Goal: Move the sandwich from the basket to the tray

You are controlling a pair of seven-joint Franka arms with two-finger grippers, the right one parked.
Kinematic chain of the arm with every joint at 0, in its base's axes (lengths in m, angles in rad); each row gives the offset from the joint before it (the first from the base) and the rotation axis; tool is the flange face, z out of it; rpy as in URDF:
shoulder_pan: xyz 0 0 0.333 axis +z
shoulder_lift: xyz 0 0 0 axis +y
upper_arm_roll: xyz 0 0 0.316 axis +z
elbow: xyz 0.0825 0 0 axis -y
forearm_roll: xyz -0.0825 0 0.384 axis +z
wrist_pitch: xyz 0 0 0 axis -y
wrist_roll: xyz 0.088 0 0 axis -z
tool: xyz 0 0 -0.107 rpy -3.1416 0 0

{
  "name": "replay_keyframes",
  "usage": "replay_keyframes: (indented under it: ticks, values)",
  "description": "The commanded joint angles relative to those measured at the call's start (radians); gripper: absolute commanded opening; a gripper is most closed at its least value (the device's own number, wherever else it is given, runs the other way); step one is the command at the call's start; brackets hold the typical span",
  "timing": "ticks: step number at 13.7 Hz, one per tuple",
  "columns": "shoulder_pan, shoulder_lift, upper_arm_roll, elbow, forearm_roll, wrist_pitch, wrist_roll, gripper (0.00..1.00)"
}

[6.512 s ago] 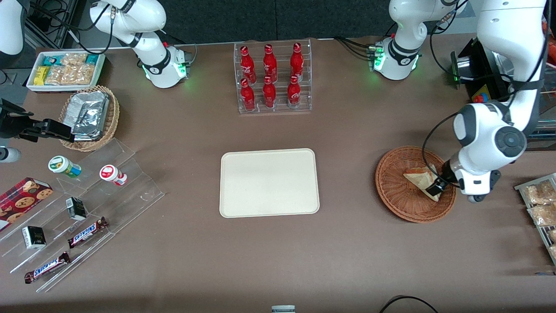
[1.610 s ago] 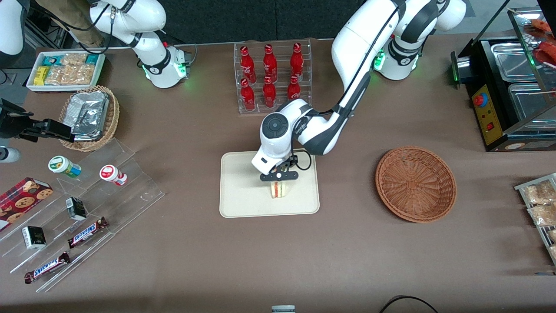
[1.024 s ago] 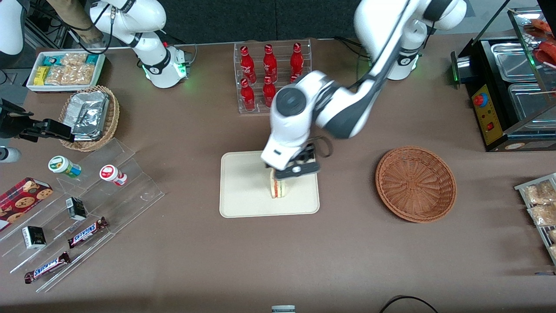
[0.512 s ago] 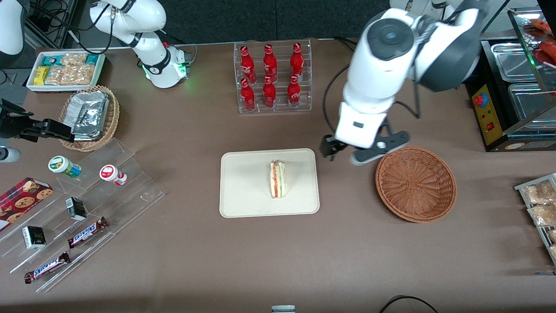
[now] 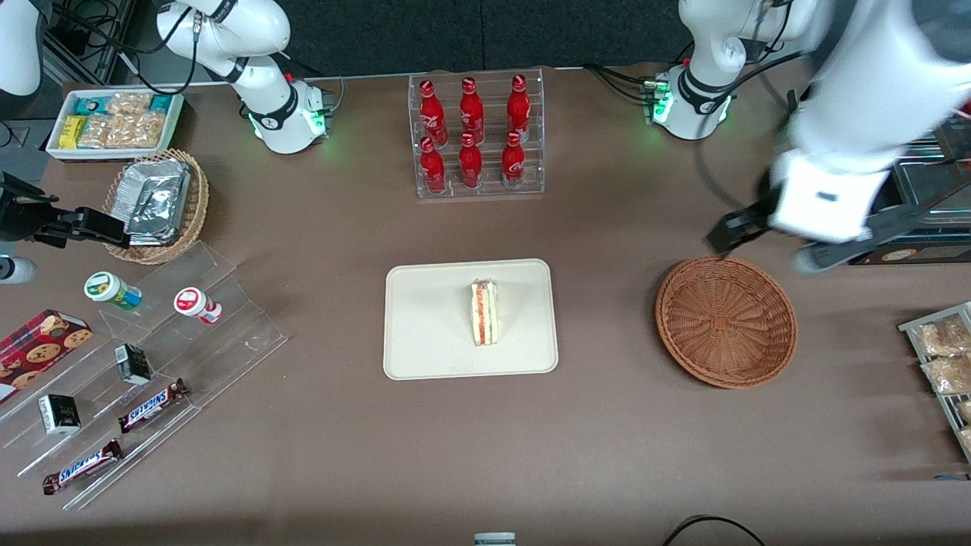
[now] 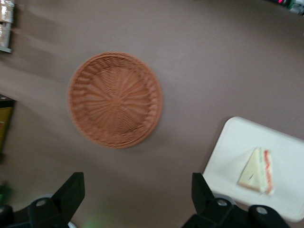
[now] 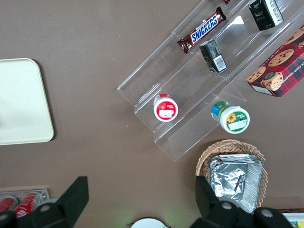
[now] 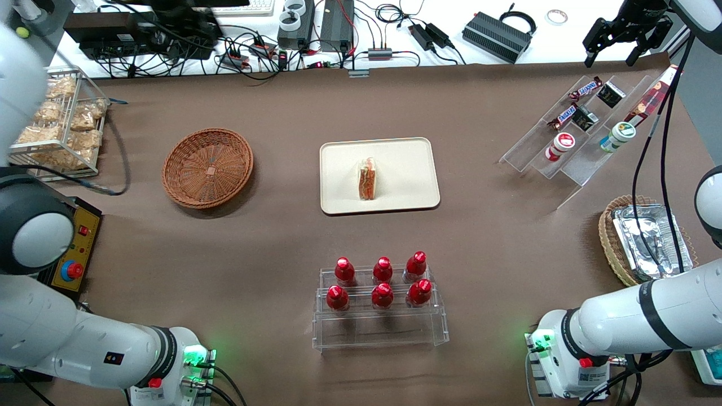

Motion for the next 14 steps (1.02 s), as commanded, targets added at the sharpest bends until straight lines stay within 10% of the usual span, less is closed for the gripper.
replay_keyframes:
  ticks: [1, 14]
  values:
    - [0.109, -0.096, -0.015, -0.058, -0.042, -0.074, 0.196, 0.99]
    - [0.206, -0.273, -0.01, -0.23, -0.031, -0.076, 0.588, 1.0]
